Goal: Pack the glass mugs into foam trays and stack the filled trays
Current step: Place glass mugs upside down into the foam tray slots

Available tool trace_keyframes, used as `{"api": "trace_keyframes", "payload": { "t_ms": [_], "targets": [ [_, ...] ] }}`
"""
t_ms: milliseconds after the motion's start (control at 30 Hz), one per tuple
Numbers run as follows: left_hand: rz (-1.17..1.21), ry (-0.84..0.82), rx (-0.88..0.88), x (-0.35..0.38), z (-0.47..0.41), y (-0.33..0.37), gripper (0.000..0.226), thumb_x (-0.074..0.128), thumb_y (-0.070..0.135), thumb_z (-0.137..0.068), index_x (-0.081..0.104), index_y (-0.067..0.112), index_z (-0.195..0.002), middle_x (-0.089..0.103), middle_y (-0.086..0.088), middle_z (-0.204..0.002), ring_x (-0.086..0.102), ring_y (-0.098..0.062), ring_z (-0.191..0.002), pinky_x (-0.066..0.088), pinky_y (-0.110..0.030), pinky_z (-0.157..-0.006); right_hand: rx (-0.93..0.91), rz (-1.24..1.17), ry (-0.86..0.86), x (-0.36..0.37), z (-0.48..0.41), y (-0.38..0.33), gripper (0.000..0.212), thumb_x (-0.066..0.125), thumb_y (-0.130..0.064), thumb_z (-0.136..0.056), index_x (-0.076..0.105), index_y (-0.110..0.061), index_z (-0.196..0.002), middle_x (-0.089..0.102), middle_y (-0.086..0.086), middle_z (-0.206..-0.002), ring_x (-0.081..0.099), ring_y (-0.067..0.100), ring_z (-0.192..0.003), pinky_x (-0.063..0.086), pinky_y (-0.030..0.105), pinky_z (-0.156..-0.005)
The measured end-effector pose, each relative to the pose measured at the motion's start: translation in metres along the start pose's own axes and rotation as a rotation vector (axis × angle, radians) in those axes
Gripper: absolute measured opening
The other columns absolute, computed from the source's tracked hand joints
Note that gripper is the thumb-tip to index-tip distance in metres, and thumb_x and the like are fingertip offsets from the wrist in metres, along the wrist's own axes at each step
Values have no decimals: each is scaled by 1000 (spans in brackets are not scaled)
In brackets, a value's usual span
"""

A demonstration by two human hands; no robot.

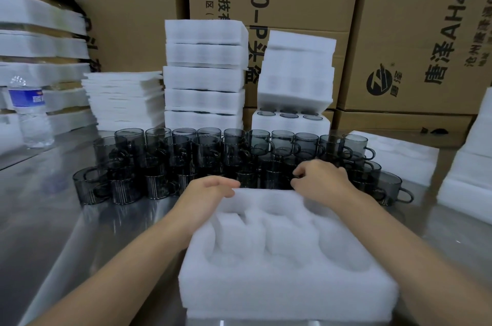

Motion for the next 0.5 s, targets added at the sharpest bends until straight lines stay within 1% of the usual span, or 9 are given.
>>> {"api": "trace_keyframes", "payload": {
  "t_ms": [67,133,200,267,300,400,433,500],
  "targets": [
    [2,-9,-4,0,0,0,25,60,10,-83,75,30,-82,68,13,-92,57,-3,-94,36,-17,-71,18,-25,-15,1,0,2,29,54,-27,-90,61,-28,-118,62,-5,-120,52,21,-116,28,38,-103],
    [4,-17,-7,-1,0,-1,24,60,11,-83,75,30,-84,68,12,-93,58,-3,-95,36,-17,-71,15,-50,-14,1,1,-1,25,55,-21,-89,63,-26,-112,65,-3,-116,55,22,-111,35,35,-100],
    [1,-23,-6,-2,0,-1,23,61,12,-84,75,30,-85,68,13,-92,58,-3,-94,36,-16,-70,15,-88,-8,1,2,-3,18,55,-15,-87,66,-25,-98,67,0,-111,59,23,-104,46,33,-92],
    [-22,-25,4,-1,1,0,22,61,13,-85,74,30,-86,67,14,-90,58,-1,-92,36,-15,-68,14,-100,3,-1,4,-3,18,54,-11,-86,64,-27,-84,68,3,-107,61,25,-101,50,32,-87],
    [-35,-24,12,-1,1,1,21,61,12,-85,74,29,-86,67,14,-88,58,-2,-90,36,-16,-69,14,-98,14,-3,5,-4,20,54,-10,-86,64,-27,-83,69,3,-106,61,25,-100,50,32,-87],
    [-67,-1,51,0,2,4,20,62,9,-86,72,27,-86,68,10,-86,61,-9,-87,43,-19,-76,-7,-78,61,-8,11,-6,22,53,-10,-87,69,-24,-94,69,2,-107,61,24,-101,48,31,-89],
    [-107,15,88,-1,3,6,20,62,9,-86,71,27,-86,68,10,-87,61,-7,-84,44,-16,-74,-21,-67,84,-10,13,-8,22,53,-11,-88,69,-24,-98,69,1,-107,61,23,-102,47,31,-91],
    [-227,56,203,-3,4,12,21,62,9,-87,70,28,-89,67,13,-89,59,3,-81,41,-4,-67,-51,-45,130,-14,17,-10,23,53,-13,-89,69,-24,-103,69,-1,-109,60,22,-103,43,33,-95]
  ]
}}
Point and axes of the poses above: each hand's wrist, its own z-axis away from the middle knuckle, its own x-axis out of the palm, y = z × x, the point moved 5 cm from there along -z, towards the middle knuckle
